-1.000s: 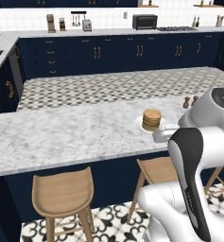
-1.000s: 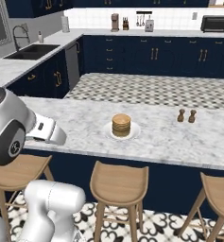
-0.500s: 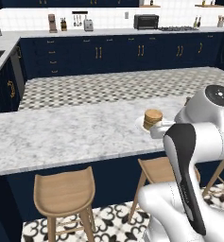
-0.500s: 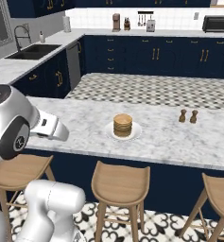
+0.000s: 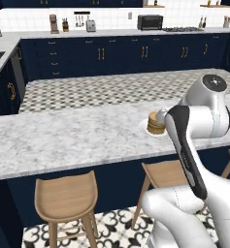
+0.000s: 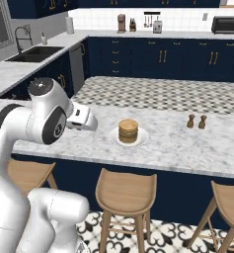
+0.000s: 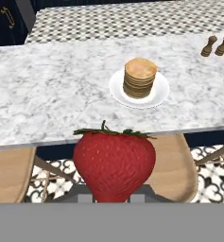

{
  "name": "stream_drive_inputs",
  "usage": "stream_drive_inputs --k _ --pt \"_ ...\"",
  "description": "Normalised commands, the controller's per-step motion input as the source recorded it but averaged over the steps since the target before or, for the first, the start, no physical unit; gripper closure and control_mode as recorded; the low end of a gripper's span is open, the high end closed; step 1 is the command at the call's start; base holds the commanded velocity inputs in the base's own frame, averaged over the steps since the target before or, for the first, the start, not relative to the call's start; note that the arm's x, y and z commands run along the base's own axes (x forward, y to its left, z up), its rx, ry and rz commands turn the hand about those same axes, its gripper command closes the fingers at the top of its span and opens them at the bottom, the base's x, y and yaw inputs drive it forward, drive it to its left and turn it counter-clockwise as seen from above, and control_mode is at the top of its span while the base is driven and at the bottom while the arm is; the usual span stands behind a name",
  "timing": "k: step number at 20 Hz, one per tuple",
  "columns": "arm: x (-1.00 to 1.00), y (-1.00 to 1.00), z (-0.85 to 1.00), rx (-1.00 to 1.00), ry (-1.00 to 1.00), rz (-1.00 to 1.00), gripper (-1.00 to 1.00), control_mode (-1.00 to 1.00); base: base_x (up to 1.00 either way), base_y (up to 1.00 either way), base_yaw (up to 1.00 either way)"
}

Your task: Take the strawberry from the fridge and place it on top of the pancake, located on the dining counter.

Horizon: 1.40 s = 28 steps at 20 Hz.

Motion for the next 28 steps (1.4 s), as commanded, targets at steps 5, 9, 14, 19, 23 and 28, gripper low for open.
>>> stream_drive_inputs --k 5,9,14,19,23,28 --pt "1.00 -1.00 -0.01 0.00 0.03 0.03 1.00 -1.00 0.00 0.00 0.00" --pt "1.00 -0.80 -0.25 0.00 0.05 0.01 1.00 -1.00 0.00 0.00 0.00" --pt "1.00 -0.12 -0.39 0.00 0.05 0.00 1.00 -1.00 0.00 0.00 0.00" --pt "1.00 0.33 -0.39 0.00 0.01 0.00 1.00 -1.00 0.00 0.00 0.00" --pt "0.95 -0.04 -0.38 -0.02 0.02 -0.03 1.00 -1.00 0.00 0.00 0.00" --pt "0.78 -0.51 -0.35 0.00 0.09 0.00 1.00 -1.00 0.00 0.00 0.00"
